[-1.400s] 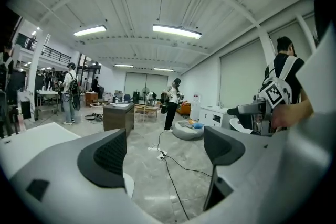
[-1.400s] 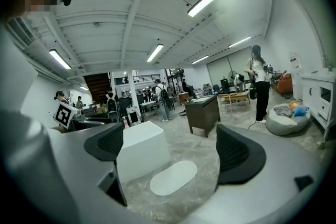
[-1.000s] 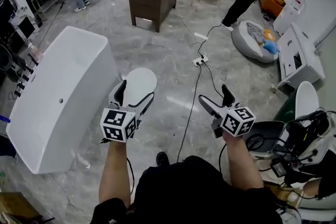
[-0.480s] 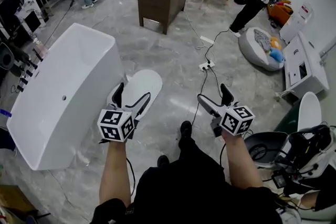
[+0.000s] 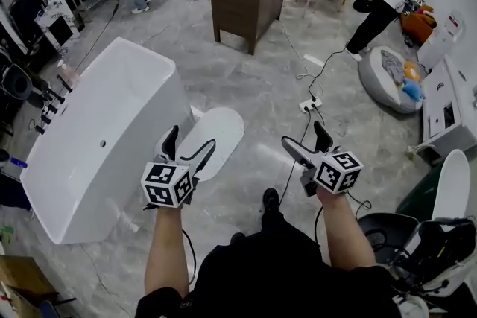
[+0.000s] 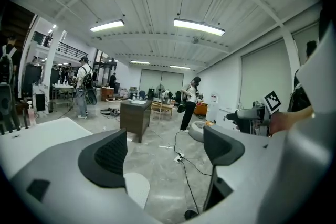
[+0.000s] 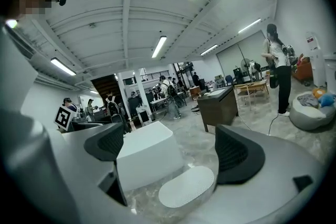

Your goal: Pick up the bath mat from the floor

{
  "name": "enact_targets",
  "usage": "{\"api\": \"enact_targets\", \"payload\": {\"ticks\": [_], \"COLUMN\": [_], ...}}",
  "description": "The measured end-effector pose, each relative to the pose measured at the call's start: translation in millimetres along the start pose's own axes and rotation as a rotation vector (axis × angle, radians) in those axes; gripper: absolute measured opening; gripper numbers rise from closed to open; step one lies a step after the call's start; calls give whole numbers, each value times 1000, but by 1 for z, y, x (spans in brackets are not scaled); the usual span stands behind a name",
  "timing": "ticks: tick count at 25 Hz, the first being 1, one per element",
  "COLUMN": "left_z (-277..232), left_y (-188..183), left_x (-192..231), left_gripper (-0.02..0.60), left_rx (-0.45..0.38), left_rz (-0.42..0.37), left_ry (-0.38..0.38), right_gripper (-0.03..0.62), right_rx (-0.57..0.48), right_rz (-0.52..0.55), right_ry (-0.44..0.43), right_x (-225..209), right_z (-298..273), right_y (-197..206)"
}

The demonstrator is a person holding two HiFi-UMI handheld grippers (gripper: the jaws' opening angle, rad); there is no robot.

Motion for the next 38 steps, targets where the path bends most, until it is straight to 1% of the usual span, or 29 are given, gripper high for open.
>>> {"api": "enact_targets", "payload": {"ticks": [7, 11, 16, 21, 26, 31, 34, 38], "left_z": [-62, -100, -142, -165, -178, -191, -202, -214], "left_y": [-1, -10, -15, -25, -27, -29, -33, -43], "left_x": [-6, -16, -33, -36, -39, -15, 11, 49], "left_gripper": [476, 476, 476, 476, 476, 471, 468, 457], "left_rx": [50, 88, 128, 129, 123, 114, 98, 50], "left_rz": [19, 15, 11, 22, 34, 62, 85, 114], "left_ry": [-37, -47, -55, -119, -158, -192, -212, -251], "right_gripper": [555, 555, 555, 555, 554, 555, 554, 554], "right_rx": [58, 74, 79, 108, 115, 148, 173, 233], "right_rz": [-43, -60, -80, -106, -109, -99, -96, -50], "right_ry": [-25, -49, -88, -110, -134, -168, -190, -256], "right_x": [-65, -102, -138, -169, -191, -196, -196, -184], "right_z": [-34, -51, -59, -72, -90, -130, -169, -229], "right_y": [-4, -17, -21, -24, -40, -47, -54, -72]}}
Point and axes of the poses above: the fingertips, and each gripper's own axes: z backward along the fingers, x to its left, y out of its underside, the point moved 10 cm from there along z, backward along the fingers, and after that the axes turned 11 degrees about -y, right-handed, at the moved point
